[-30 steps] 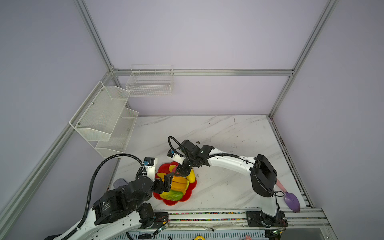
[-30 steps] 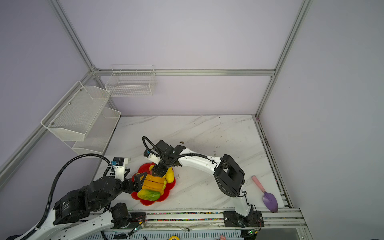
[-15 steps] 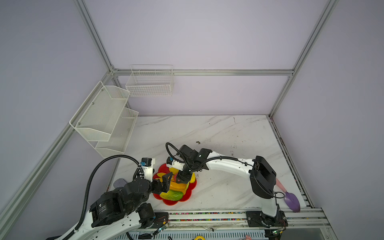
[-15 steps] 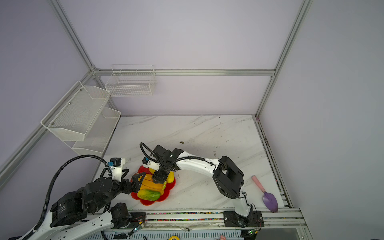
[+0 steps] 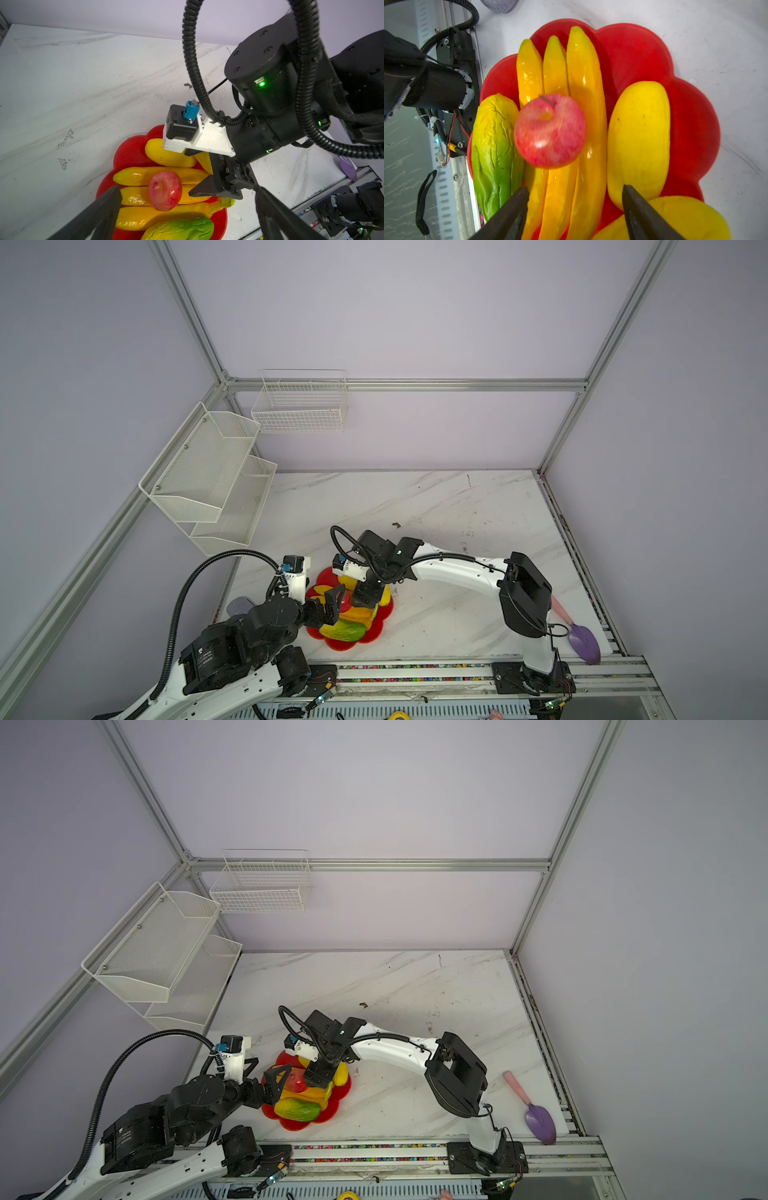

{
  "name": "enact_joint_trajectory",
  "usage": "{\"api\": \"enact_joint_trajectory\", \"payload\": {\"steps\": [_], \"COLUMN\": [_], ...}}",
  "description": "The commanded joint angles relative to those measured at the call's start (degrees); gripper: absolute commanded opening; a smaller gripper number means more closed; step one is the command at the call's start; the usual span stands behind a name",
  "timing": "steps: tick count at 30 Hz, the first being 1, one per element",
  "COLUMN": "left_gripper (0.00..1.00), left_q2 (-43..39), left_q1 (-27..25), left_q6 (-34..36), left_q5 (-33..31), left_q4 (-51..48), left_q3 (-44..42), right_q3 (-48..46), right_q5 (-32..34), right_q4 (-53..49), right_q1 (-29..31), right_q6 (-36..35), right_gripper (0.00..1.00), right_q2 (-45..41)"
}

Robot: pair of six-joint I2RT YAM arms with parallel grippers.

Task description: Place and organize the fake fruits in the fruit bowl

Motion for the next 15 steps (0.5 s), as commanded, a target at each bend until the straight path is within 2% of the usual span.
{"api": "enact_joint_trajectory", "payload": {"steps": [1,4,7,10,12,13,15], "left_gripper": [1.0,1.0,1.0,1.0,1.0,1.0,1.0], "left_q2": [-0.7,-1.1,-0.4,3.8,10.0,13.0,19.5], "left_q1": [0.1,0.1,0.1,0.1,0.1,0.1,0.7], "left_q6": [0.7,1.4,2.7,4.2,6.1,7.2,10.3], "left_q5": [0.1,-0.4,-1.3,-2.0,-2.1,-2.3,-2.4], "left_q4": [2.1,3.0,5.8,10.7,14.3,15.9,20.2], "left_q3": [3.1,2.6,1.6,-0.7,-1.4,-1.2,0.0], "right_q3": [-0.4,-3.4,-9.1,-18.2,-25.1,-27.8,-31.9], "right_q5": [2.2,2.9,4.8,8.4,8.8,8.7,10.6], "right_q4": [4.7,10.4,18.0,26.8,32.1,33.8,35.8], "right_q1": [-0.5,-2.8,-7.5,-16.8,-25.1,-28.3,-34.2], "right_q6": [0.6,3.9,9.7,19.4,25.8,27.7,30.5], "right_gripper": [0.77,0.8,0.84,0.89,0.93,0.97,0.97], "right_q2": [-6.6,-12.1,-18.7,-25.5,-30.1,-31.9,-34.4]}}
